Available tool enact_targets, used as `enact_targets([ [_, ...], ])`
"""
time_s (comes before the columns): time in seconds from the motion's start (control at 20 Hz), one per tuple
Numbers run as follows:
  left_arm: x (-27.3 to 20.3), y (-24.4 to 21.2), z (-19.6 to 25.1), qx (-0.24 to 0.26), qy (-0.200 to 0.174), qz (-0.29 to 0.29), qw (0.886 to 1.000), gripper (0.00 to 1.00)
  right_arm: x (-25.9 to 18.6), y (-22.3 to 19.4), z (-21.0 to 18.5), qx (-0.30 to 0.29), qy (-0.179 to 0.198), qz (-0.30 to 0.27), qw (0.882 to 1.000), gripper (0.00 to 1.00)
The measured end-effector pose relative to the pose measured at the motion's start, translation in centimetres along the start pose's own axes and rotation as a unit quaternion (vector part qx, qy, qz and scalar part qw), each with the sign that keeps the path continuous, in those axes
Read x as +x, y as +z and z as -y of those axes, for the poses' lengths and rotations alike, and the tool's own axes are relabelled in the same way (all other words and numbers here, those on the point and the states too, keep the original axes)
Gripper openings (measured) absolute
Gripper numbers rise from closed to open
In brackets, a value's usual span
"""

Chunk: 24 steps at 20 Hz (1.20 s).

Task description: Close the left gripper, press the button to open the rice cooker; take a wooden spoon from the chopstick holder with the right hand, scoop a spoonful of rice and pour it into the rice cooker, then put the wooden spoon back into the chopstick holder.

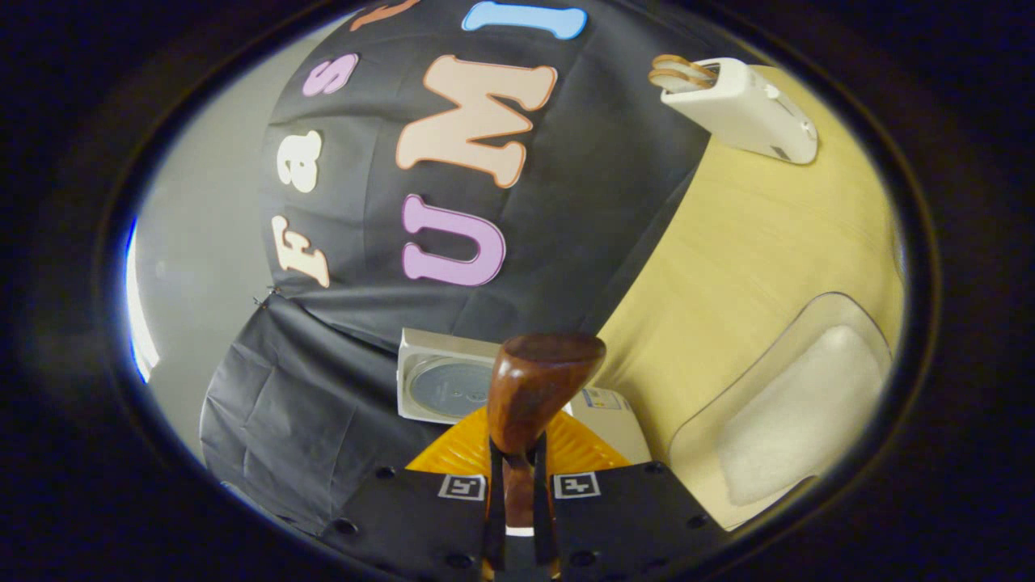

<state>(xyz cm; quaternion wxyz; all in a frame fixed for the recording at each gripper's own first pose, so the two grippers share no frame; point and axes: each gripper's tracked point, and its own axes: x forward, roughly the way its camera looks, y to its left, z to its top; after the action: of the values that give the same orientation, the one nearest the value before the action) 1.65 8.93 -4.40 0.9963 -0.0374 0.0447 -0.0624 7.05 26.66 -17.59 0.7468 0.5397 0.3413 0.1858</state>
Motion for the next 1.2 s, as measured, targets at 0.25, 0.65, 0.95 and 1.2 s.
enact_targets([
  [0.25, -0.4, -0.2, -3.1, -0.01, 0.014, 0.002, 1.0, 0.94, 4.2, -2.4, -2.8, -0.032, 0.002, -0.002, 0.999, 0.17],
  [0.65, -0.5, -1.3, -6.7, -0.019, 0.034, -0.007, 0.999, 0.94, 11.3, -6.5, -4.0, -0.122, -0.031, -0.01, 0.992, 0.19],
  [0.95, -0.1, -2.1, -8.6, -0.019, 0.043, -0.014, 0.999, 0.95, 15.2, -9.8, -4.6, -0.229, -0.052, -0.027, 0.972, 0.14],
  [1.2, 0.1, -2.5, -10.2, -0.019, 0.057, -0.017, 0.998, 0.92, 17.0, -11.6, -4.5, -0.321, -0.071, -0.033, 0.944, 0.14],
])
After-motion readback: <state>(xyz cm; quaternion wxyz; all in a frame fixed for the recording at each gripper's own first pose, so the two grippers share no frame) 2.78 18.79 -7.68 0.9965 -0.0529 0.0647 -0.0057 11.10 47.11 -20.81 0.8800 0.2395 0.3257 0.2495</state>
